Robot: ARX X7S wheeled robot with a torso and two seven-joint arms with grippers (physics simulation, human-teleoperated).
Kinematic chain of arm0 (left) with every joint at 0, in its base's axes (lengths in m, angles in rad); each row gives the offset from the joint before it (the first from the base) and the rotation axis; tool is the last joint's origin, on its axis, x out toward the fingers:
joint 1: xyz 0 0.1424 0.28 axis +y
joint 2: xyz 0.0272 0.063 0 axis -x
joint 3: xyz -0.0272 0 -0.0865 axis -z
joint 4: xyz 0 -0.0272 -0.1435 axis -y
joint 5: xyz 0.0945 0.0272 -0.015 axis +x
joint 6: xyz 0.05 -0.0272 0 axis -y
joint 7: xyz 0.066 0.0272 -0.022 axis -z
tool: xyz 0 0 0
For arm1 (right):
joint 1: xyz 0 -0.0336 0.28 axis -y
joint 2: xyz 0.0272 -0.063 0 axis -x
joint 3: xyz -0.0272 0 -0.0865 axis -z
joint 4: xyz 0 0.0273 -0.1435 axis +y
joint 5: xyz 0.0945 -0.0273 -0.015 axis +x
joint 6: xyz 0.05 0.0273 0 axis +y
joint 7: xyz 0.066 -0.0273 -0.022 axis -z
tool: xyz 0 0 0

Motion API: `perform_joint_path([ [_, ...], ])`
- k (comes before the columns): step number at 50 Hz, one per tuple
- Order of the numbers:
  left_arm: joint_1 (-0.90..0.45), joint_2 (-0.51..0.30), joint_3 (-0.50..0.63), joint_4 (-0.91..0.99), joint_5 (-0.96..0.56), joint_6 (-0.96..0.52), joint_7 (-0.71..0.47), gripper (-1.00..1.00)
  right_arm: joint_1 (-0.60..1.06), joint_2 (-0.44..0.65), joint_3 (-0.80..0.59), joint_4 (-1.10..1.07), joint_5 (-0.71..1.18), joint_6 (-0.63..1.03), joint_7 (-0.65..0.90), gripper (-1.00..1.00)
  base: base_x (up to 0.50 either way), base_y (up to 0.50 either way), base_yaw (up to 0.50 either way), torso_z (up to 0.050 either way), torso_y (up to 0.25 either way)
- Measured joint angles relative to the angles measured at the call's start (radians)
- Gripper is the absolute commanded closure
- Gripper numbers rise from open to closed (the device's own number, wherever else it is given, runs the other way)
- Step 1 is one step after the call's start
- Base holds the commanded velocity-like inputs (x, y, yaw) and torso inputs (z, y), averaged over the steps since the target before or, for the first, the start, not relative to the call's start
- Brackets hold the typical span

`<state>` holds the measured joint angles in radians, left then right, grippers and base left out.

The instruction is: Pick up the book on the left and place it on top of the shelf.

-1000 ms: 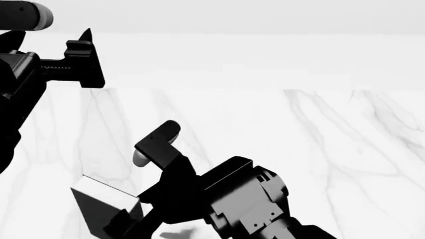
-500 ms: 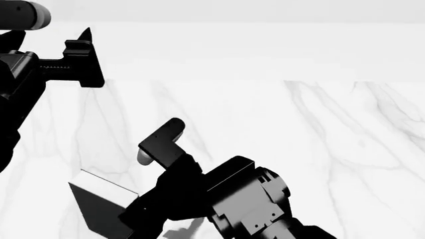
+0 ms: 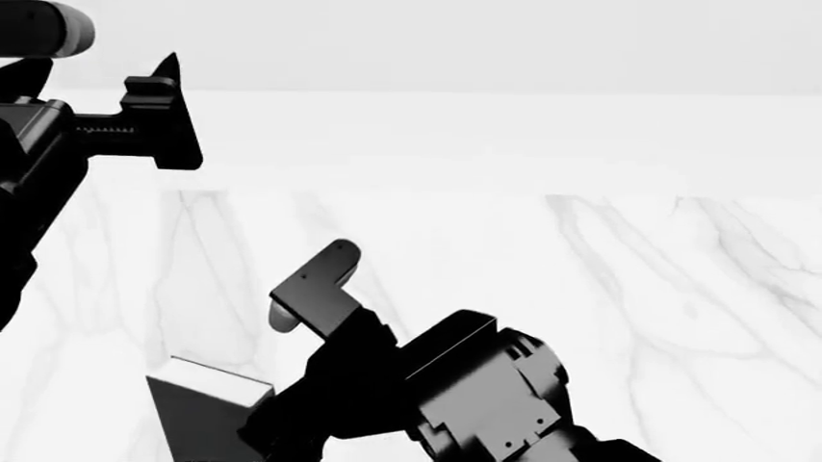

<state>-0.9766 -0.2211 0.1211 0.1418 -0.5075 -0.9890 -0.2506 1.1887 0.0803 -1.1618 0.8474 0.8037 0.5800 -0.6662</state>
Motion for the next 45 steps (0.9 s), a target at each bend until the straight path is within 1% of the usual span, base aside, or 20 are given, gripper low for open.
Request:
perform_joint_path([
  [4,-0.001,-0.001,0.0,0.003,-0.004,-0.002,-0.002,-1.0,0.002,0.011,0.001,-0.025,0.005,0.012,0.012,1.0,0.0,0.0,0.0,0.0,0.25],
  [11,-0.002,-0.002,-0.002,0.006,-0.008,-0.003,-0.007,-1.0,0.02,0.047,0.012,-0.094,0.015,0.04,0.079,1.0,0.0,0.0,0.0,0.0,0.0],
  [18,-0.003,-0.004,-0.002,0.009,-0.012,-0.005,-0.012,-1.0,0.097,0.106,-0.041,-0.177,-0.107,0.085,0.287,1.0,0.0,0.0,0.0,0.0,0.0],
  [23,-0.003,-0.005,-0.002,0.016,-0.015,-0.008,-0.016,-1.0,0.163,0.144,-0.104,-0.212,-0.224,0.152,0.434,1.0,0.0,0.0,0.0,0.0,0.0],
  [28,-0.003,-0.007,-0.001,0.021,-0.019,-0.011,-0.02,-1.0,0.217,0.17,-0.174,-0.226,-0.319,0.238,0.547,1.0,0.0,0.0,0.0,0.0,0.0],
  [37,-0.003,-0.01,0.0,0.026,-0.024,-0.013,-0.025,-1.0,0.286,0.165,-0.31,-0.135,-0.461,0.37,0.682,1.0,0.0,0.0,0.0,0.0,0.002],
  [45,-0.003,-0.011,0.004,0.023,-0.025,-0.009,-0.027,-1.0,0.311,0.107,-0.45,0.112,-0.566,0.427,0.69,1.0,0.0,0.0,0.0,0.0,0.0],
])
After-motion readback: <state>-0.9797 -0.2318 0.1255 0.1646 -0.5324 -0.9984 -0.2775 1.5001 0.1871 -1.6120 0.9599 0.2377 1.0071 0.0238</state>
